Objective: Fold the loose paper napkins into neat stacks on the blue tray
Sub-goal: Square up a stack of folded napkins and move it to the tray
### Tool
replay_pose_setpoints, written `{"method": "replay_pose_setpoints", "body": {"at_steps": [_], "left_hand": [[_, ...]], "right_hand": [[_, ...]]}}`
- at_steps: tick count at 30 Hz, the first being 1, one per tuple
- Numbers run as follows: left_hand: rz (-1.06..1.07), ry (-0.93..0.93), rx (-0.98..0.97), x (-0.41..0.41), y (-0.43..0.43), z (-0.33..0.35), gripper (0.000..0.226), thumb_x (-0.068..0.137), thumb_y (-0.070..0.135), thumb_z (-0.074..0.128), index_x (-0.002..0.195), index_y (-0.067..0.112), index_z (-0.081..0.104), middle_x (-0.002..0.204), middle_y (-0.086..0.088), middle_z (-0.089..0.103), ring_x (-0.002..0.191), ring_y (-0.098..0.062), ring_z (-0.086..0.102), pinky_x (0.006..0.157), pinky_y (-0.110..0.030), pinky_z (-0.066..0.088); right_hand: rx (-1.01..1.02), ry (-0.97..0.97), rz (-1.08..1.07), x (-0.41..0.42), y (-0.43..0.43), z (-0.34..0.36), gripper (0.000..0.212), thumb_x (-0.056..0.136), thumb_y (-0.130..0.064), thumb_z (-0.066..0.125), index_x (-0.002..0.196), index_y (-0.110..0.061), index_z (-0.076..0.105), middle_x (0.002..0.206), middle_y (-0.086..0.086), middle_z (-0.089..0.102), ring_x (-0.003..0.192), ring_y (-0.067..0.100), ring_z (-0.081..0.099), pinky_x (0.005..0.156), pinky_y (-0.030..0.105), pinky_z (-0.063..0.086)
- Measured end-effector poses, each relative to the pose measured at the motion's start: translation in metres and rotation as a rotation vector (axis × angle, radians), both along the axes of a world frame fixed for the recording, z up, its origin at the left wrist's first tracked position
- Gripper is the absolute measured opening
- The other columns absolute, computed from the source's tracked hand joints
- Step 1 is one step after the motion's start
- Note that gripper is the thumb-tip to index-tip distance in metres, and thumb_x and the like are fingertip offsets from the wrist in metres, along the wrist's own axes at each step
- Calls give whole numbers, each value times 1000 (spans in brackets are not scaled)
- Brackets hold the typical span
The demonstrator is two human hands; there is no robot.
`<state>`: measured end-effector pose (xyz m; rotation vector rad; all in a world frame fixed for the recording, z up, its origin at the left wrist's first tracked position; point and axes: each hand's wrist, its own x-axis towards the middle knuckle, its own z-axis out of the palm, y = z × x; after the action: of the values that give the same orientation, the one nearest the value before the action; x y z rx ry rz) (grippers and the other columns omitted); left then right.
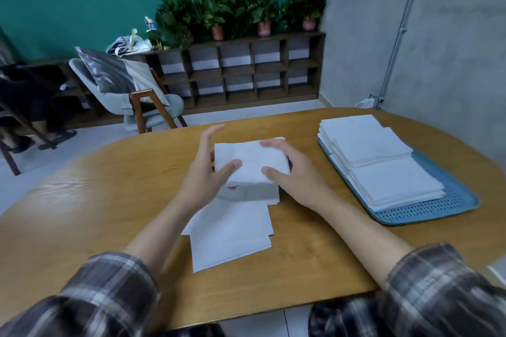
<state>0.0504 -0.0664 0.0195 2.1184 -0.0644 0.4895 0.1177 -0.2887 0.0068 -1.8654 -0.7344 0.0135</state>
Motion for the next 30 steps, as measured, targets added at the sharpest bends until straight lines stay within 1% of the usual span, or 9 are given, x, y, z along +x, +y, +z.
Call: {"method": "replay_pose_setpoints", "body": {"at_steps": [2, 5, 8, 12, 14, 17, 21, 25, 30], "left_hand": [[-54, -5, -35, -3, -21, 13, 56, 102, 28, 69, 147, 40, 38, 149, 22, 41, 121, 4, 55, 84, -10, 53], [-162, 12, -59, 1, -49, 24, 35, 103, 32, 66, 136, 34, 54, 137, 10, 54, 113, -12, 64, 67, -23, 60], [-213, 64, -44, 9, -77, 25, 39, 96, 35, 76, 132, 36, 60, 135, 20, 52, 119, -13, 57, 73, -30, 63], [-247, 91, -42, 18, -127, 20, 46, 91, 24, 84, 131, 30, 62, 134, 21, 56, 107, 14, 58, 82, -21, 59], [-255, 112, -86, 26, -150, 13, 47, 89, 21, 86, 130, 27, 64, 134, 14, 62, 101, 11, 63, 81, -17, 56], [-229, 166, -103, 34, -185, 6, 49, 87, 26, 87, 131, 29, 65, 132, 9, 65, 105, 3, 66, 88, -19, 57], [-291, 253, -220, 44, -222, 3, 43, 96, 16, 78, 136, 20, 63, 126, -8, 64, 82, -3, 73, 72, -20, 60], [-250, 257, -155, 57, -236, -6, 36, 90, 25, 82, 124, 33, 70, 107, -1, 66, 95, -24, 71, 90, -46, 63], [-223, 340, -213, 67, -242, -18, 32, 94, 13, 80, 124, 22, 72, 84, -8, 43, 60, -22, 67, 79, -49, 66]], "right_hand": [[-5, 14, -29, 4, -17, 6, 47, 99, -22, 71, 140, -42, 57, 126, -45, 47, 115, -25, 44, 89, 3, 40], [-16, 27, -76, 7, -48, 17, 46, 98, -22, 72, 137, -41, 57, 127, -34, 48, 117, -9, 48, 88, 10, 42], [-23, 52, -125, 11, -84, 26, 46, 97, -20, 71, 136, -39, 56, 132, -25, 49, 117, 1, 50, 90, 15, 44], [23, 127, -143, 16, -133, 28, 47, 92, -15, 69, 128, -42, 56, 136, -18, 55, 115, 12, 57, 83, 23, 47], [13, 183, -178, 18, -157, 28, 45, 93, -12, 68, 126, -41, 56, 128, -19, 57, 97, 15, 61, 74, 27, 50], [-42, 200, -249, 22, -190, 28, 44, 93, -12, 69, 125, -39, 57, 129, -21, 56, 90, 15, 61, 73, 29, 51], [-88, 199, -336, 33, -225, 24, 45, 91, -11, 72, 127, -35, 62, 127, -12, 60, 87, 14, 63, 78, 30, 52], [-156, 189, -379, 44, -247, 20, 50, 89, -15, 77, 133, -32, 65, 133, -10, 61, 118, 15, 59, 96, 32, 47], [-257, 171, -368, 50, -257, 10, 55, 88, -26, 83, 140, -29, 66, 143, -13, 63, 138, 12, 53, 115, 33, 41]]}}
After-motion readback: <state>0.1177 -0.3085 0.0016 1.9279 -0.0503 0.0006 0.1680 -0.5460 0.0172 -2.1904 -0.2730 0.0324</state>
